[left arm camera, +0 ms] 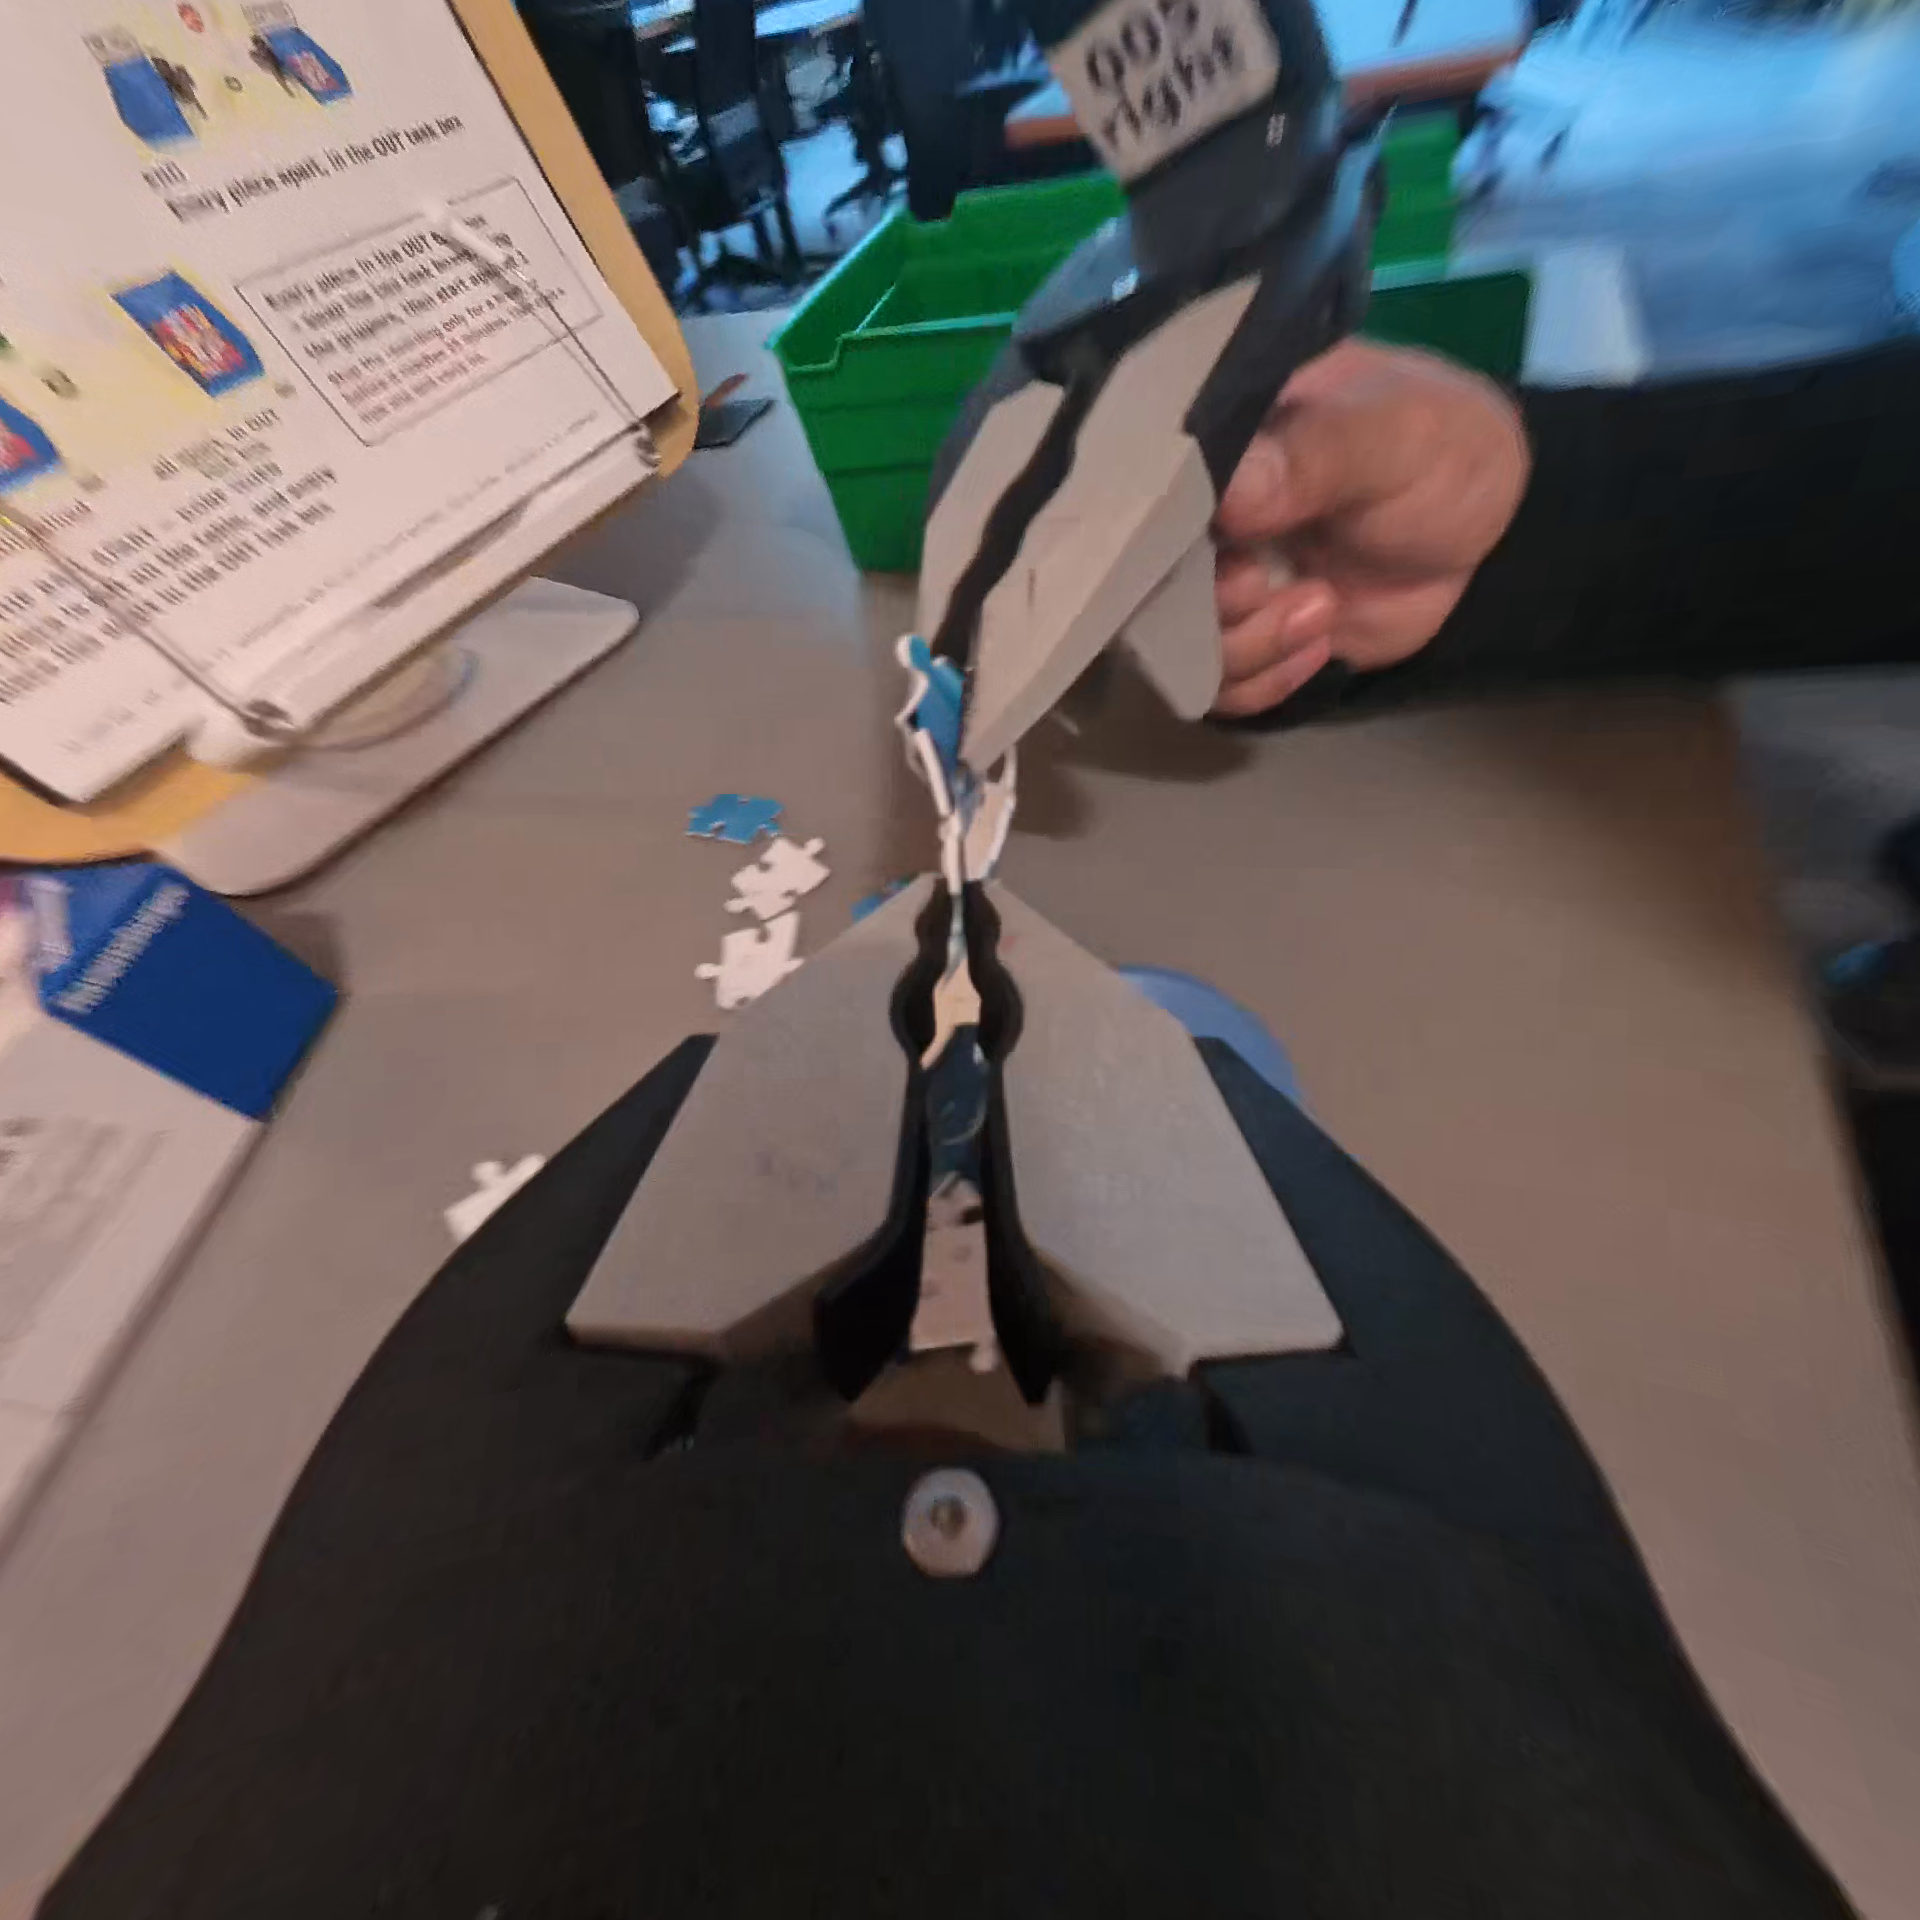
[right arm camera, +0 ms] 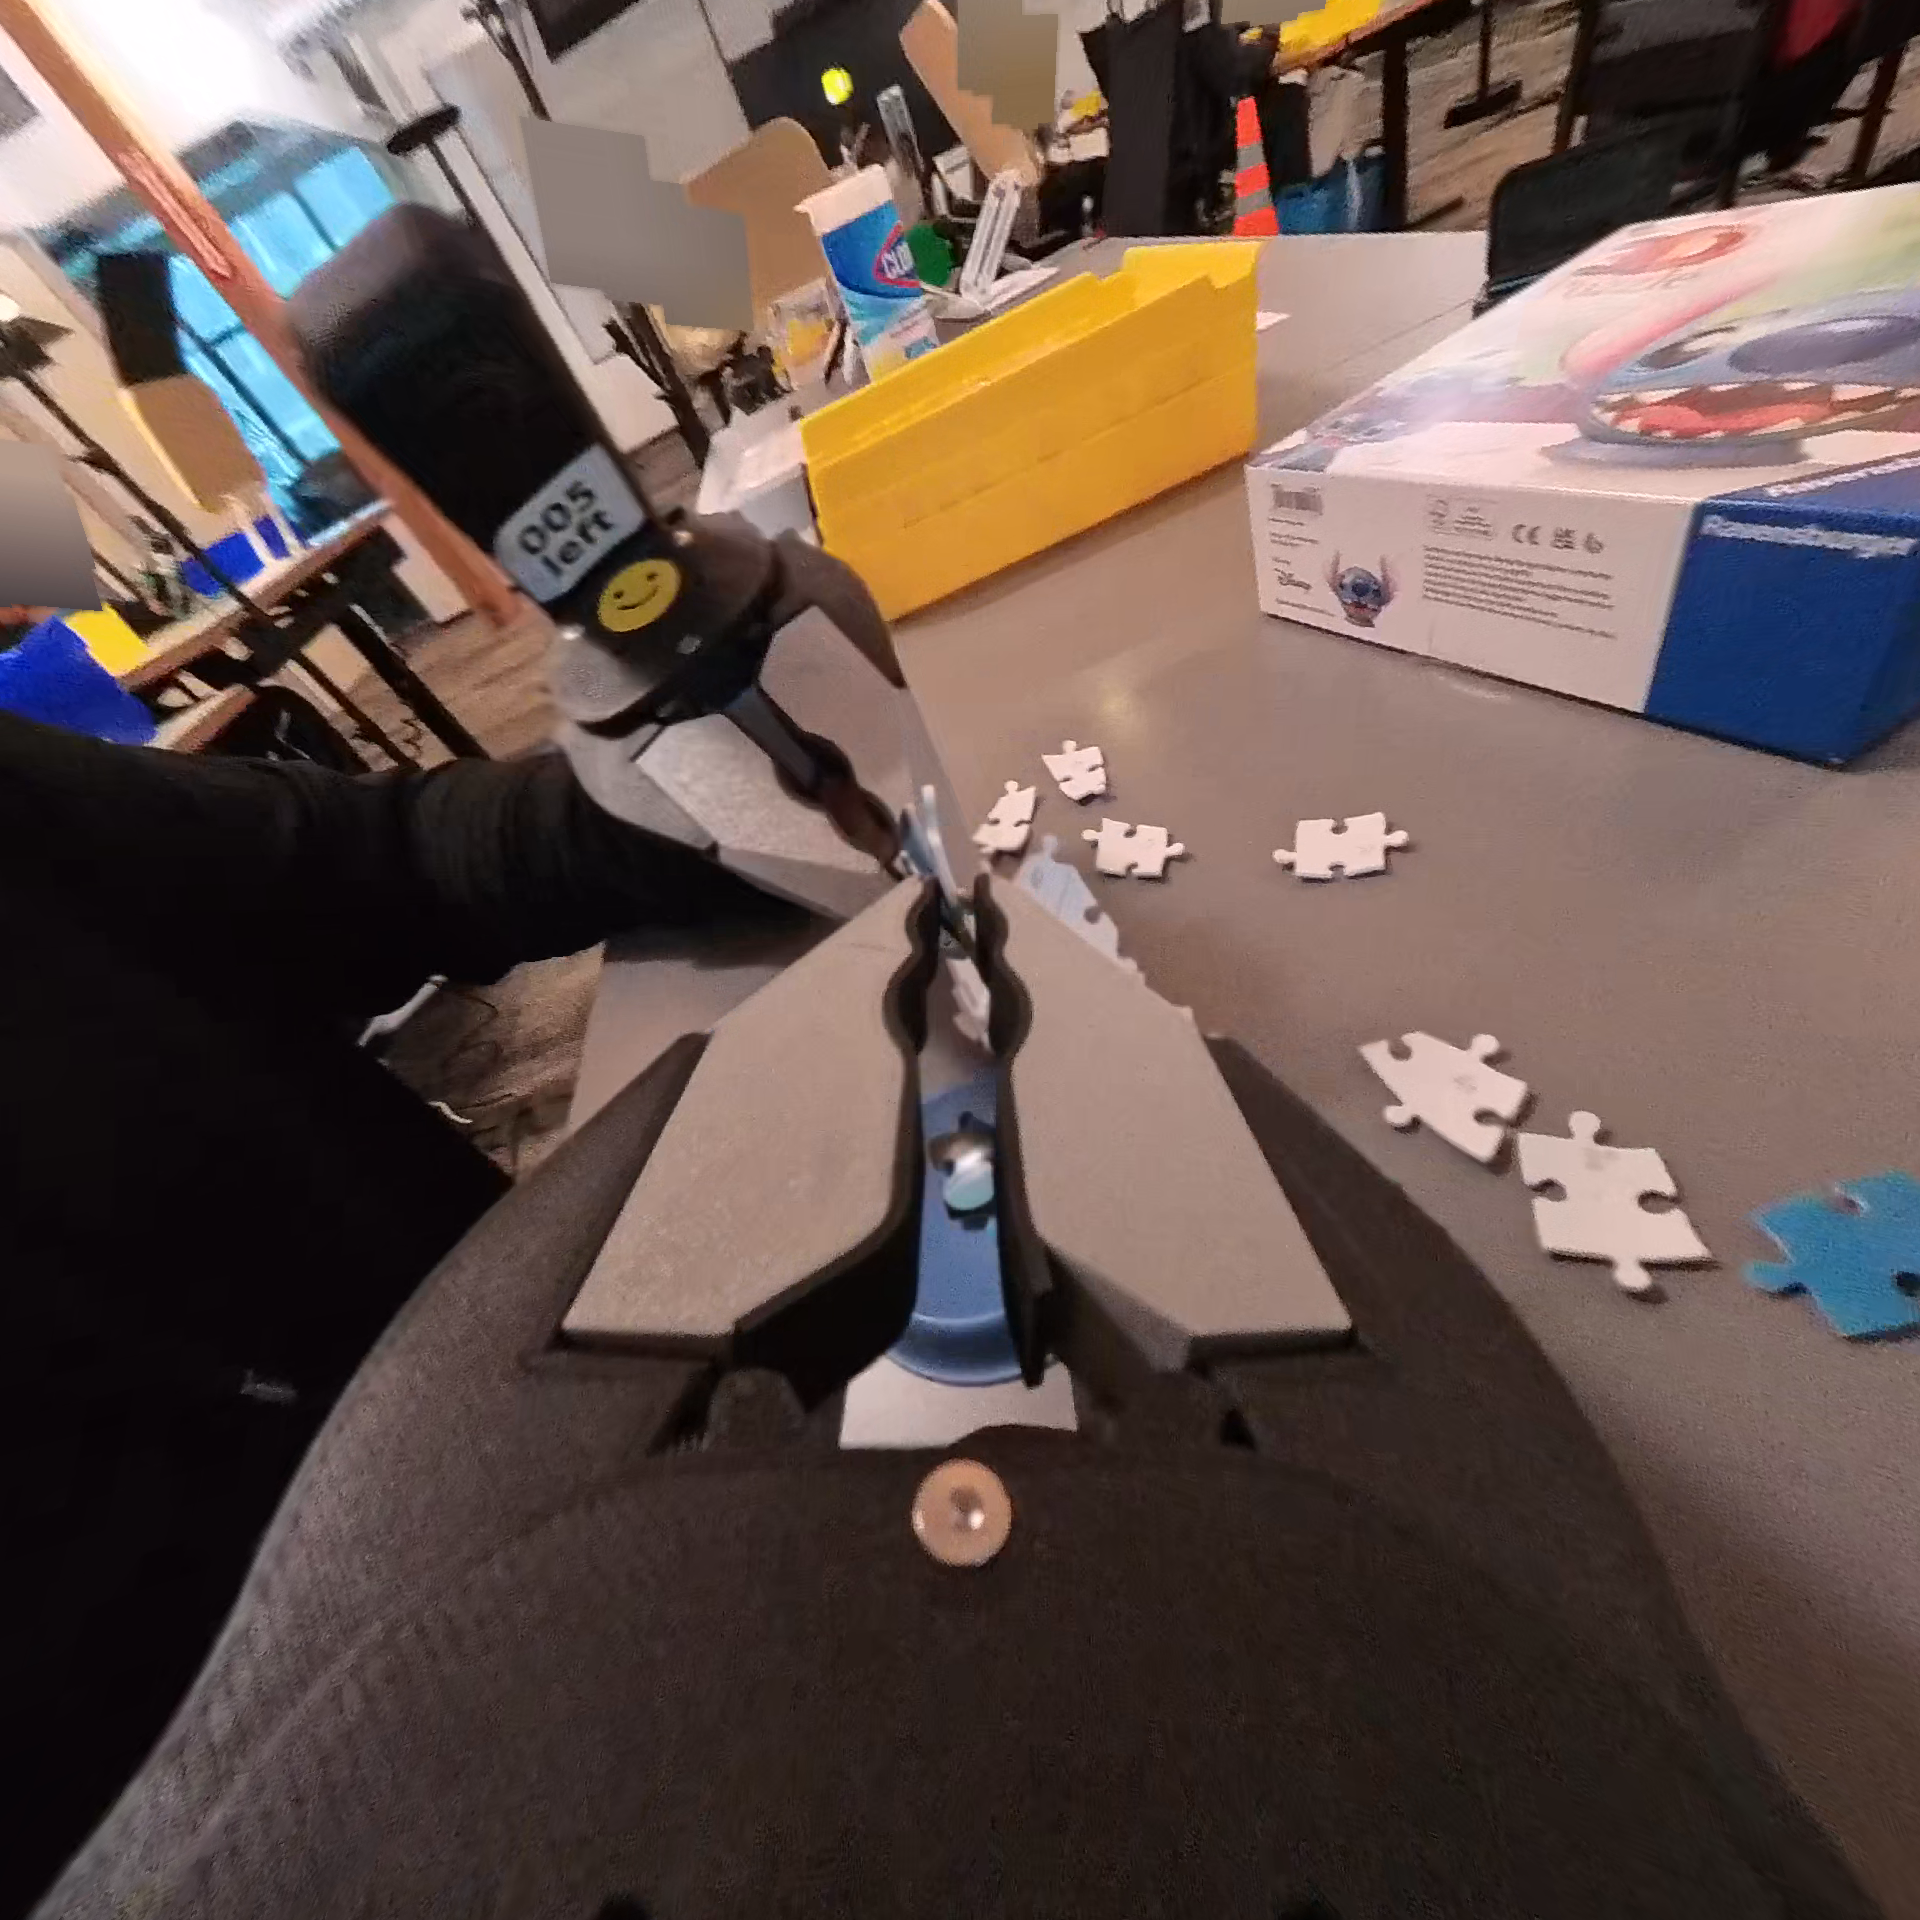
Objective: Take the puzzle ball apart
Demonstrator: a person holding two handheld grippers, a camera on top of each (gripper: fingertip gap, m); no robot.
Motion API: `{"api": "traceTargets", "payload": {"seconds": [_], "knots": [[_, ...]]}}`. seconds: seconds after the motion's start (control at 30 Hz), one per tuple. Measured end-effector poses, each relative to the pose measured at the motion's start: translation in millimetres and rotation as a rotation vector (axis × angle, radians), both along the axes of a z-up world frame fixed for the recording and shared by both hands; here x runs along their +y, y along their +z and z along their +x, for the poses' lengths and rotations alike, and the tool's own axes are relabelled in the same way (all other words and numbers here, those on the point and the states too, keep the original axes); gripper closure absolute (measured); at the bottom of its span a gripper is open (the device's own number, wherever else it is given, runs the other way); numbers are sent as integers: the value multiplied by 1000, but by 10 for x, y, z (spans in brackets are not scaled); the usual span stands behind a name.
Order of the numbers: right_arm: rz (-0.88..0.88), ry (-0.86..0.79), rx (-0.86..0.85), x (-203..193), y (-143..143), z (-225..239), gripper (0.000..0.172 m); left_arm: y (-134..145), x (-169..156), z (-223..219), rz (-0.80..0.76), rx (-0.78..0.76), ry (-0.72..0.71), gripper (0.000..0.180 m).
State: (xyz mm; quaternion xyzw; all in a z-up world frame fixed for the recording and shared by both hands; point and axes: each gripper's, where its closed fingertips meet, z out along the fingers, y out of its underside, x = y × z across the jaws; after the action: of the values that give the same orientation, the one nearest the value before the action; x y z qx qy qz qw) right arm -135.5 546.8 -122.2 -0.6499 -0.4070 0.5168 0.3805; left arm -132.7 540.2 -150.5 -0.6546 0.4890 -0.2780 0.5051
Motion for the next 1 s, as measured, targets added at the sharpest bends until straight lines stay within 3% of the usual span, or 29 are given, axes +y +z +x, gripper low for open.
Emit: {"api": "traceTargets", "payload": {"seconds": [0.1, 0.17, 0.23, 0.3, 0.47, 0.5, 0.6, 0.83, 0.93, 1.0], "knots": [[-12, 49, 51, -39, 74, 23, 170, 133, -63, 6, -159, -146, -53, 180], [50, 4, -32, 44, -49, 32, 171, 57, -32, 21, -158, -118, -38, 180], [139, -72, -157, 117, -199, 23, 171, -97, 46, -15, 34, 35, 19, 180], [116, -98, -178, 127, -249, 4, 172, -163, 65, -52, 299, 216, 58, 180], [-202, 37, 43, 18, -75, 16, 172, 47, -68, -36, 427, 145, -7, 180], [-223, 55, 61, 4, -63, 21, 171, 71, -69, -41, 387, 110, -11, 180], [-177, 43, 32, 28, -108, 44, 172, 75, -24, -37, 46, -56, -24, 178], [-48, 14, -75, -15, -199, -25, 172, -69, -41, 13, 120, 46, -29, 179], [-202, 44, 0, -30, -145, -31, 172, 13, -60, -4, 297, 83, -11, 180], [-422, 117, 94, -80, -115, -28, 170, 32, -89, -15, 601, 215, 1, 180]]}}
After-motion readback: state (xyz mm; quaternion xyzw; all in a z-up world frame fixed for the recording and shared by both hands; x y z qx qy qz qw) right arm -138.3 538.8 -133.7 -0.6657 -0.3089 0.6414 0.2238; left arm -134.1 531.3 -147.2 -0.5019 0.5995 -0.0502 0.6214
